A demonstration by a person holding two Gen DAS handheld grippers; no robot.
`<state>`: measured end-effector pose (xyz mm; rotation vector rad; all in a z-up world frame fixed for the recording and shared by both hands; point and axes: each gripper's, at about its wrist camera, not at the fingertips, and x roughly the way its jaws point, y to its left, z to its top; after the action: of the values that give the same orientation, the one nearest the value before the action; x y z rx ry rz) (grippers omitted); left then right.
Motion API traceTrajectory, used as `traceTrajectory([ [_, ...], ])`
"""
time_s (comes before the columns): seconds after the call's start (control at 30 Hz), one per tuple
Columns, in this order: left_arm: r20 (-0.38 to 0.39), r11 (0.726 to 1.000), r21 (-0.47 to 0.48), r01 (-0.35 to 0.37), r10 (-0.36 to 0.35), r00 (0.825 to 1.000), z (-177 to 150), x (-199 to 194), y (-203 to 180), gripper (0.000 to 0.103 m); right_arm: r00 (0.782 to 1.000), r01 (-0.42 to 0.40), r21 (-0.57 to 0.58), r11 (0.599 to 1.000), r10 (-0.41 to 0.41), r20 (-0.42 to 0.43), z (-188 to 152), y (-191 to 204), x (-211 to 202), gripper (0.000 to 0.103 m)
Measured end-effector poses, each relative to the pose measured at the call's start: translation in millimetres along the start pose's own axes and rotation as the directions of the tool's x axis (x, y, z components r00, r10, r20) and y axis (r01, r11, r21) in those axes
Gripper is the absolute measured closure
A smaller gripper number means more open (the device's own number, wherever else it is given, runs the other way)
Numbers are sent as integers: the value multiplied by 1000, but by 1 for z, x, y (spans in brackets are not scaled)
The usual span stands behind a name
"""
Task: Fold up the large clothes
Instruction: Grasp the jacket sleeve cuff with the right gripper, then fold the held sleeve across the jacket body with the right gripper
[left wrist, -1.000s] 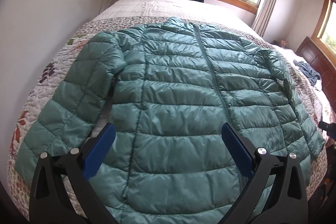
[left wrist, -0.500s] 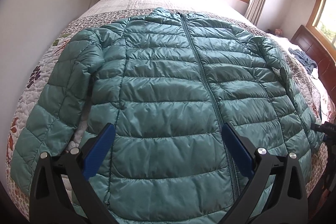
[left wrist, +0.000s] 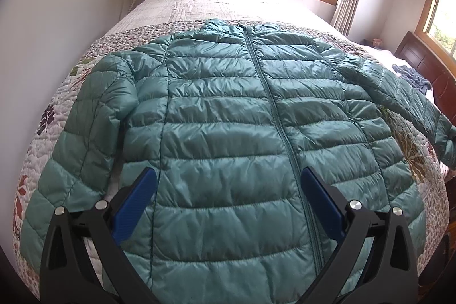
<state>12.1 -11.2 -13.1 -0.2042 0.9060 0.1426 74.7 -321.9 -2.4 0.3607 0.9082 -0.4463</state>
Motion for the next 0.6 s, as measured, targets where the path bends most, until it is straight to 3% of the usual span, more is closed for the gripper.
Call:
traceTrajectory([
  [0.13, -22, 1000, -24, 10, -11, 1000, 7, 9, 11, 3, 997, 0, 44, 999, 4, -80, 8, 1, 36, 89],
  [0.27, -23, 1000, -30, 4, -5, 1000, 11, 13, 18, 3, 996, -62, 90, 994, 68, -59, 19, 10, 37, 90],
  [0.6, -19, 1000, -19, -2, 1, 1000, 17, 20, 25, 3, 973, -223, -71, 972, 227, 48, 60, 135, -13, 90],
])
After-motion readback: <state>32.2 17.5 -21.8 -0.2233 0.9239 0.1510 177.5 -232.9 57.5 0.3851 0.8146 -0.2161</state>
